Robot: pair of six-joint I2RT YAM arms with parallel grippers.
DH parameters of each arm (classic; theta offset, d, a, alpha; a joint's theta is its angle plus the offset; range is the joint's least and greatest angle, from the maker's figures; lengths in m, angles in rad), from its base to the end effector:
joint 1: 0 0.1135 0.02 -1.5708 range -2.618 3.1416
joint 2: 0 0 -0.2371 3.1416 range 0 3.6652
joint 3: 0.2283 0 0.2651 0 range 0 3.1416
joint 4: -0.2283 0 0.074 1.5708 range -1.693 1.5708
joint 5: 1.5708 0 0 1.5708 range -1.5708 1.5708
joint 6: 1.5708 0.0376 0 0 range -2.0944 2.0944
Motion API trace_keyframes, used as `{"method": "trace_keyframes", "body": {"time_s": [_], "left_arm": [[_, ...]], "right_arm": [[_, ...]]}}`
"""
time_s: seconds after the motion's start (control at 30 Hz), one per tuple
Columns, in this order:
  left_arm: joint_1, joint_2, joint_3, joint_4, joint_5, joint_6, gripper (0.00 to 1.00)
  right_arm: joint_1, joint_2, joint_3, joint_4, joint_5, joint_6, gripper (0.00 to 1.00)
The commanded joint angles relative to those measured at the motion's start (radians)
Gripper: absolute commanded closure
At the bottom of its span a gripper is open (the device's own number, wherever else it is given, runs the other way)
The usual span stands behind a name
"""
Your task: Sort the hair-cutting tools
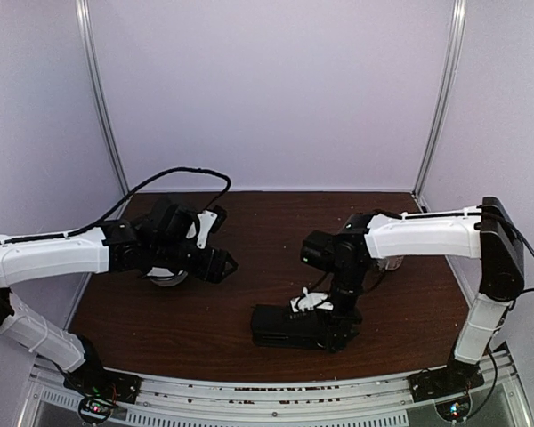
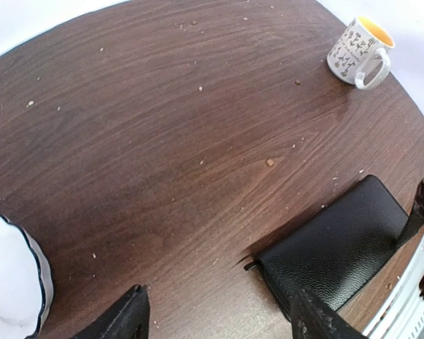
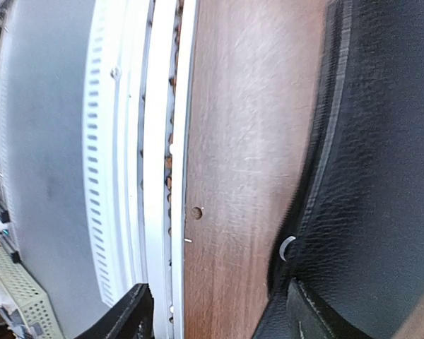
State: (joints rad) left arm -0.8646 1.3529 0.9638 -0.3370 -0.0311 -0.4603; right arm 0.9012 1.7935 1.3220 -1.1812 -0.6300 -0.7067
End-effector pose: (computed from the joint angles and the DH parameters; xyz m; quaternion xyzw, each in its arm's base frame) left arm 0.2046 -0.2380 0.2285 0.1769 0.8947 -0.2409 0.3319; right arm 0.1819 0.2655 0.1769 0.6753 -0.6683 -0.3043 0.0688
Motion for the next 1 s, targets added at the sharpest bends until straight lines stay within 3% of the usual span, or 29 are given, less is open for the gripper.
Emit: {"method": "trace_keyframes", "body": {"time_s": [0.0, 0.27, 0.6, 0.87, 0.97], "left_arm": [[0.012, -0.017, -0.056, 0.043, -0.017, -0.041, 0.28], [0.053, 0.06, -0.107, 0.118, 0.125, -0.05, 0.35], [0.058, 0.109, -0.162, 0.249, 0.227, 0.157, 0.37], [0.044, 0.16, -0.185, 0.301, 0.29, 0.337, 0.39], [0.042, 0.19, -0.189, 0.333, 0.325, 0.356, 0.4]], "right_arm": [[0.062, 0.008, -0.095, 0.185, 0.197, 0.112, 0.35], [0.072, 0.048, -0.116, 0.359, 0.451, 0.177, 0.47], [0.068, -0.008, -0.26, 0.519, 0.825, 0.055, 0.52], [-0.03, -0.107, -0.254, 0.516, 0.913, -0.026, 0.53], [-0.033, -0.143, -0.235, 0.47, 0.864, -0.041, 0.48]]}}
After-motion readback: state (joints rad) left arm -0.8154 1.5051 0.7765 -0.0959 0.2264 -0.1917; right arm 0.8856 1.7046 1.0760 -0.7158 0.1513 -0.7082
